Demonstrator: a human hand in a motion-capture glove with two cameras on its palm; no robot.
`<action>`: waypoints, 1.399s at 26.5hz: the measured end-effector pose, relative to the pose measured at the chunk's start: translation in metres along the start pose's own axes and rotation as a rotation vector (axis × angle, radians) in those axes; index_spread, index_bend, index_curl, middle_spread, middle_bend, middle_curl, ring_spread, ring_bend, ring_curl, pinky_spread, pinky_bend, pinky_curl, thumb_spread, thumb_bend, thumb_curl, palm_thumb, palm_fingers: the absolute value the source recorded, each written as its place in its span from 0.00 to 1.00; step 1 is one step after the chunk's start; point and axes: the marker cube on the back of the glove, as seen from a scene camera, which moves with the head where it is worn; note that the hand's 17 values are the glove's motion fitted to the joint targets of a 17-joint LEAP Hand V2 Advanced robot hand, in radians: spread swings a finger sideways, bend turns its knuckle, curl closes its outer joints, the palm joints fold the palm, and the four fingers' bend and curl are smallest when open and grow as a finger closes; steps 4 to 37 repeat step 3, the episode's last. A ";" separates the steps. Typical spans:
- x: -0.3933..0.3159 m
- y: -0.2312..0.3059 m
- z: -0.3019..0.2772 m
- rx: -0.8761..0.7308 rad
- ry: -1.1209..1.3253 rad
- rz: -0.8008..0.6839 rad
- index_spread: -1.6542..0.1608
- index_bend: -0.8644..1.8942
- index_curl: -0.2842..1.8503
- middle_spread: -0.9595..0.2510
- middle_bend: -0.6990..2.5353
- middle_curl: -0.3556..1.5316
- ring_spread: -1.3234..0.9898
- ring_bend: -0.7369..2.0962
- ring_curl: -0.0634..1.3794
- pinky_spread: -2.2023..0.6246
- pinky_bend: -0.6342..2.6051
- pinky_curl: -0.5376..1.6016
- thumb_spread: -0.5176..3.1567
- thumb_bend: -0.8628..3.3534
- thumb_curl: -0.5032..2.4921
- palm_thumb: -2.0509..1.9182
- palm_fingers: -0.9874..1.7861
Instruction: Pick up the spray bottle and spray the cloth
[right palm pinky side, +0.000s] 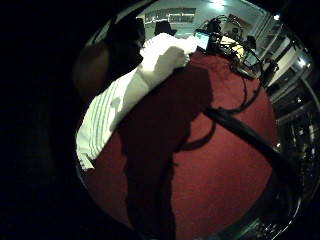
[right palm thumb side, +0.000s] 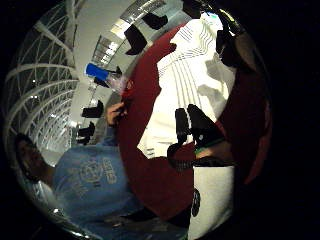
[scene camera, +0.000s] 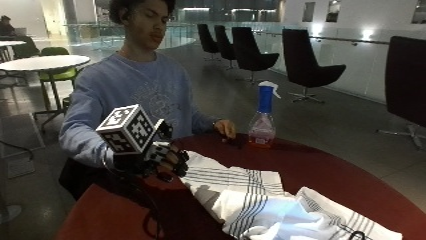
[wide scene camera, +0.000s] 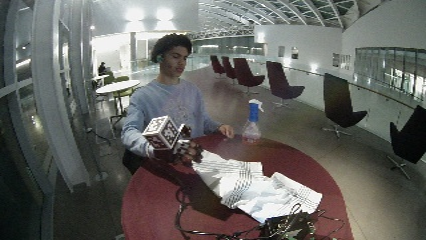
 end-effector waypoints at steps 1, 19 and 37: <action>0.004 0.002 -0.001 0.002 0.006 0.006 0.75 0.38 0.31 0.73 0.33 0.43 0.55 0.40 0.30 0.86 0.23 0.33 0.43 0.20 0.33 0.71 0.66; 0.009 0.003 -0.002 0.006 0.012 0.013 0.75 0.38 0.32 0.73 0.33 0.43 0.55 0.40 0.30 0.86 0.23 0.33 0.43 0.20 0.33 0.71 0.66; 0.009 0.003 -0.002 0.006 0.012 0.013 0.75 0.38 0.32 0.73 0.33 0.43 0.55 0.40 0.30 0.86 0.23 0.33 0.43 0.20 0.33 0.71 0.66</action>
